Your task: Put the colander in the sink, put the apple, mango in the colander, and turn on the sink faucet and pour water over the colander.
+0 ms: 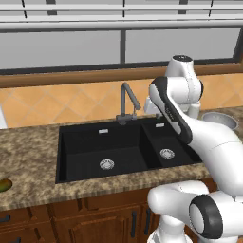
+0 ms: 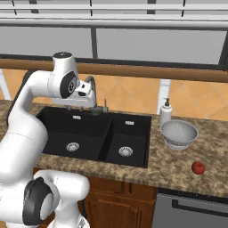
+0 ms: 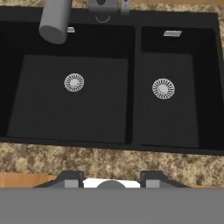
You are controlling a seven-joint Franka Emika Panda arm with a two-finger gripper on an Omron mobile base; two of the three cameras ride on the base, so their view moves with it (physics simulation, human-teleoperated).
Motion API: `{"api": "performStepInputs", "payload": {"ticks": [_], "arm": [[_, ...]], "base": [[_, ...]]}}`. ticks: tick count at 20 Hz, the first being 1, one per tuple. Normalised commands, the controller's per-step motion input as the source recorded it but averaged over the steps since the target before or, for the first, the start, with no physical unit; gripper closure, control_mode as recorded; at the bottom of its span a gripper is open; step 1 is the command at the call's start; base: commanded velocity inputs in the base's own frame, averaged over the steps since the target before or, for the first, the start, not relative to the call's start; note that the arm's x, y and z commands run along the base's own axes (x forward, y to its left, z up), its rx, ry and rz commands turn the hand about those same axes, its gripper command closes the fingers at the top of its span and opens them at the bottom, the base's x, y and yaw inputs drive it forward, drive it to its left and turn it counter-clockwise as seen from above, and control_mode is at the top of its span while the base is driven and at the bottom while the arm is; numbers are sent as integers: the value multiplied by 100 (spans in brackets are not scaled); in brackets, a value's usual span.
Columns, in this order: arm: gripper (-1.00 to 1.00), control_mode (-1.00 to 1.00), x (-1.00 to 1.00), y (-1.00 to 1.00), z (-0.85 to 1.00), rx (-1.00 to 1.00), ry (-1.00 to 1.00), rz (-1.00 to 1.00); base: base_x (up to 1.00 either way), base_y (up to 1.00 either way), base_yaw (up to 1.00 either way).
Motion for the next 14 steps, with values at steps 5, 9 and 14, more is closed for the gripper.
{"api": "performStepInputs", "payload": {"ticks": [5,9,14], "arm": [[-100,-100,-31,-35,0,7,-6,-1],[-100,-100,-65,-94,0,18,-8,-12],[-100,-100,-44,-100,-7,10,0,-39]], "base": [[0,0,0],[0,0,0],[0,0,0]]}}
